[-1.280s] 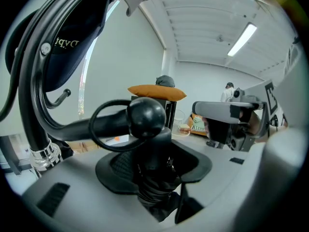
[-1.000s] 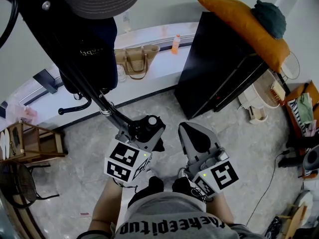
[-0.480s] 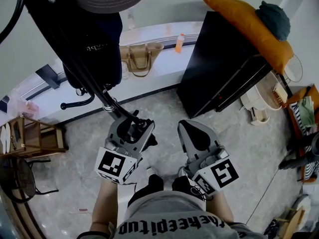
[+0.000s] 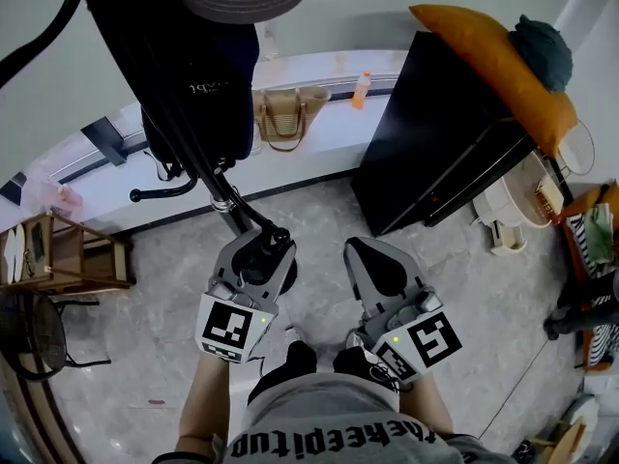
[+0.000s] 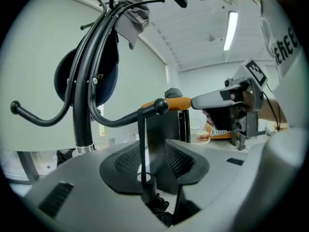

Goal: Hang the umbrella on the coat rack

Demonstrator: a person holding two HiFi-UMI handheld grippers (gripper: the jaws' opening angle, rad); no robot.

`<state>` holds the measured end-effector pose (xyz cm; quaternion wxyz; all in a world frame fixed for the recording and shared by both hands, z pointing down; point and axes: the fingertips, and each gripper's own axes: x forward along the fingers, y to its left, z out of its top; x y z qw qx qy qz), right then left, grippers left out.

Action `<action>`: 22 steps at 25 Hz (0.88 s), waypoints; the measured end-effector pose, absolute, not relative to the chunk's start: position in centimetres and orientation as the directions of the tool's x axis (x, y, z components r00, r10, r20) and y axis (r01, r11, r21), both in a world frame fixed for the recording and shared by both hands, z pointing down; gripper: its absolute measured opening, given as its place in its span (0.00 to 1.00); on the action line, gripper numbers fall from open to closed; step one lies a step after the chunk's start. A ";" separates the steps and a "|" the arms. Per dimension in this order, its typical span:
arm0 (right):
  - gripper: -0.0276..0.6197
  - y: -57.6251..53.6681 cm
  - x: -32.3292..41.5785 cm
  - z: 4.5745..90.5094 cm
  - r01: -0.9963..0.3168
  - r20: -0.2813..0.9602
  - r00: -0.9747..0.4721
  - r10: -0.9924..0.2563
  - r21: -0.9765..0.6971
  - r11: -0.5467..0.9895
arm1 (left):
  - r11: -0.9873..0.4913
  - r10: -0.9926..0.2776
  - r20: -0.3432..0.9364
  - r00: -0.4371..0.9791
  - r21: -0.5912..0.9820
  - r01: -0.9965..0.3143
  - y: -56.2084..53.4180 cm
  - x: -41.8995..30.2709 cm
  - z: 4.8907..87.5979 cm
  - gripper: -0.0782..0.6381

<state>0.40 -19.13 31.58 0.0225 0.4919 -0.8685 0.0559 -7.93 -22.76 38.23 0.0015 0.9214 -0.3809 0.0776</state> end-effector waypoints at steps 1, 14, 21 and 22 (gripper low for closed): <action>0.06 -19.1 0.4 31.6 -0.855 0.093 -0.519 -0.850 -0.074 0.514 | -0.702 -0.710 0.141 0.690 -0.059 -0.710 -22.7 -8.1 38.1 0.32; 0.06 -18.1 -0.9 31.3 -0.797 0.082 -0.604 -0.793 -0.073 0.600 | -0.592 -0.801 0.154 0.578 -0.071 -0.803 -21.2 -9.9 37.5 0.16; 0.06 -17.4 -1.7 30.9 -0.749 0.075 -0.663 -0.745 -0.070 0.659 | -0.565 -0.821 0.140 0.553 -0.066 -0.822 -18.8 -10.1 36.6 0.13; 0.06 -17.2 -1.8 30.9 -0.740 0.075 -0.672 -0.736 -0.069 0.669 | -0.566 -0.820 0.141 0.555 -0.053 -0.823 -18.4 -10.1 36.5 0.13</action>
